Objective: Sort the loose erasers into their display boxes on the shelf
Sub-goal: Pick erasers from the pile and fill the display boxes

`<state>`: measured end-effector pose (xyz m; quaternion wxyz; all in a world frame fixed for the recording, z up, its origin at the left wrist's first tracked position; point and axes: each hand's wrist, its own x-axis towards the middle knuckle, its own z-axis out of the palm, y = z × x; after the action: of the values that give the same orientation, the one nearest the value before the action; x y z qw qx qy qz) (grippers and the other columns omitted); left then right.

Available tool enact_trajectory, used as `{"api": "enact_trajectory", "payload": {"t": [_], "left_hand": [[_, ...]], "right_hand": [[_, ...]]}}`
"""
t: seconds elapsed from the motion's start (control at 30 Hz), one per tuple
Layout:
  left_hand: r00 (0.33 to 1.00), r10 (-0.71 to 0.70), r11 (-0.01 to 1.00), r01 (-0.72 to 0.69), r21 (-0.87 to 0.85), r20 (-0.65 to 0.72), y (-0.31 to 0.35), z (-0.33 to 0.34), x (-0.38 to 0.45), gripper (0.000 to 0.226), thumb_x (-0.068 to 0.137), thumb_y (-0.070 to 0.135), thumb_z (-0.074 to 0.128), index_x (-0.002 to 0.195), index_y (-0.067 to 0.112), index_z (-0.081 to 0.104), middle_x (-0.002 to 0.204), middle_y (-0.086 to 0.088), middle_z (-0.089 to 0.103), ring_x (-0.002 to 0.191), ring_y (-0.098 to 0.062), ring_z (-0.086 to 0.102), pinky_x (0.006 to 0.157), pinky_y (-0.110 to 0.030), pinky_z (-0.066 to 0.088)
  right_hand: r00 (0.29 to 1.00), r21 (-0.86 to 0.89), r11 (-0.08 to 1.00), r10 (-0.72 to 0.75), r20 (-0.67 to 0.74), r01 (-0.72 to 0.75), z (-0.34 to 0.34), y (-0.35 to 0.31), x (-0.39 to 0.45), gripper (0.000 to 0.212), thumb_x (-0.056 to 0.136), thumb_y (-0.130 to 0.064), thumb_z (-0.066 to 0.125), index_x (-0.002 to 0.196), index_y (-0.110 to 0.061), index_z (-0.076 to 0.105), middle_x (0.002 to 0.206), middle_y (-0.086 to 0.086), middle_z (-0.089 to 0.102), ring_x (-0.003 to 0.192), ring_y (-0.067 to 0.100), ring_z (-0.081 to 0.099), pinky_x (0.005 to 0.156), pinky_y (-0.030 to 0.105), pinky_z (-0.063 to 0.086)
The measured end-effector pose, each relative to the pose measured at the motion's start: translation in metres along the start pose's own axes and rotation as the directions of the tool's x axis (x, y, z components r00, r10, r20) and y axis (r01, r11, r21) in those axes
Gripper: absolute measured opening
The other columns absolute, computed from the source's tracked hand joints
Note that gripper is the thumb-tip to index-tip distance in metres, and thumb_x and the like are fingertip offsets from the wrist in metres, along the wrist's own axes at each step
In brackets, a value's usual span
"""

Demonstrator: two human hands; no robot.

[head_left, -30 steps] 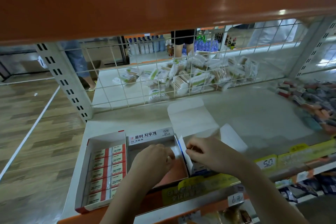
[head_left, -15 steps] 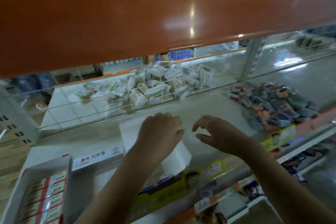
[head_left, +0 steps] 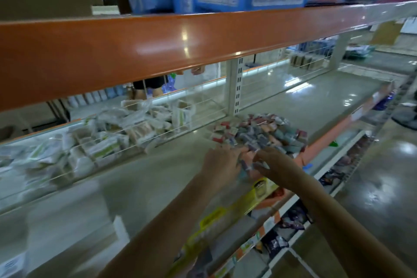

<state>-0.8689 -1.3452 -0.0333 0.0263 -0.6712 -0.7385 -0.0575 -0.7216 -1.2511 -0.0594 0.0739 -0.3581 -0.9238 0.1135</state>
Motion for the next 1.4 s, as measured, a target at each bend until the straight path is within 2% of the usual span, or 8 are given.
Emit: {"api": "enact_trajectory", "payload": {"t": [0.17,0.37,0.7,1.0,1.1,1.17,1.27,1.4], "left_hand": [[0.998,-0.039,0.998,0.037,0.044,0.052,0.0,0.026,0.043,0.038,0.095,0.034,0.044,0.128,0.017,0.048,0.132,-0.011,0.047,0.115,-0.03,0.05,0.089,-0.036,0.042],[0.994,-0.057,0.998,0.058,-0.009,0.088,-0.006,0.045,0.083,0.03,0.092,0.019,0.047,0.12,0.012,0.052,0.136,-0.011,0.043,0.124,-0.029,0.042,0.096,-0.039,0.039],[0.992,-0.037,0.997,0.044,-0.058,0.122,-0.014,0.06,0.108,0.041,0.087,0.015,0.054,0.127,0.014,0.049,0.134,-0.006,0.047,0.128,-0.025,0.036,0.099,-0.036,0.037],[0.999,0.005,0.996,-0.008,-0.092,-0.038,-0.021,0.068,0.101,0.03,0.085,0.024,0.057,0.114,0.022,0.055,0.118,0.002,0.059,0.114,-0.016,0.046,0.089,-0.031,0.042],[0.984,-0.076,0.978,0.042,-0.204,-0.163,-0.021,0.067,0.095,0.02,0.087,0.023,0.058,0.107,0.02,0.061,0.104,0.005,0.064,0.092,-0.011,0.054,0.072,-0.024,0.039],[0.967,-0.174,0.928,0.098,-0.358,-0.188,-0.022,0.065,0.089,0.017,0.087,0.024,0.062,0.104,0.02,0.063,0.096,0.006,0.067,0.076,-0.006,0.056,0.063,-0.02,0.041],[0.925,-0.335,0.78,0.167,-0.603,-0.177,-0.026,0.057,0.076,0.022,0.082,0.026,0.07,0.103,0.021,0.065,0.097,0.004,0.065,0.085,-0.01,0.057,0.07,-0.024,0.045],[0.876,-0.481,0.356,0.217,-0.909,0.021,-0.029,0.03,0.038,0.016,0.084,0.015,0.066,0.097,0.024,0.064,0.092,0.006,0.065,0.084,-0.008,0.059,0.067,-0.015,0.044]], "right_hand": [[0.973,0.015,0.981,0.195,-0.123,-0.194,-0.003,0.046,0.005,0.034,0.087,-0.014,0.056,0.121,-0.014,0.055,0.128,0.009,0.049,0.116,0.029,0.048,0.091,0.039,0.045],[0.932,-0.024,0.951,0.297,-0.207,-0.308,0.002,0.072,0.011,0.039,0.092,-0.032,0.053,0.126,-0.014,0.048,0.128,0.008,0.052,0.121,0.028,0.043,0.097,0.035,0.038],[0.911,0.046,0.958,0.283,-0.3,-0.282,0.007,0.082,0.015,0.029,0.09,-0.029,0.055,0.115,-0.016,0.06,0.121,0.005,0.06,0.118,0.026,0.042,0.099,0.036,0.032],[0.883,0.185,0.967,0.236,-0.406,-0.173,0.013,0.073,0.007,0.027,0.081,-0.014,0.069,0.107,-0.008,0.067,0.109,0.009,0.065,0.108,0.031,0.048,0.09,0.038,0.039],[0.877,0.231,0.966,0.209,-0.434,-0.116,0.013,0.067,0.008,0.026,0.078,-0.011,0.071,0.104,-0.01,0.068,0.104,0.008,0.066,0.101,0.028,0.052,0.082,0.031,0.037],[0.886,0.264,0.961,0.193,-0.422,-0.084,0.013,0.063,0.01,0.026,0.079,-0.011,0.07,0.104,-0.013,0.067,0.105,0.005,0.065,0.103,0.026,0.052,0.083,0.027,0.035],[0.891,0.308,0.951,0.158,-0.426,-0.022,0.012,0.053,0.009,0.025,0.079,-0.011,0.071,0.103,-0.012,0.067,0.105,0.005,0.064,0.104,0.026,0.054,0.084,0.026,0.037],[0.888,0.356,0.931,0.092,-0.45,0.084,0.008,0.024,0.005,0.024,0.079,-0.011,0.07,0.103,-0.011,0.066,0.103,0.0,0.06,0.099,0.021,0.052,0.08,0.027,0.04]]}}
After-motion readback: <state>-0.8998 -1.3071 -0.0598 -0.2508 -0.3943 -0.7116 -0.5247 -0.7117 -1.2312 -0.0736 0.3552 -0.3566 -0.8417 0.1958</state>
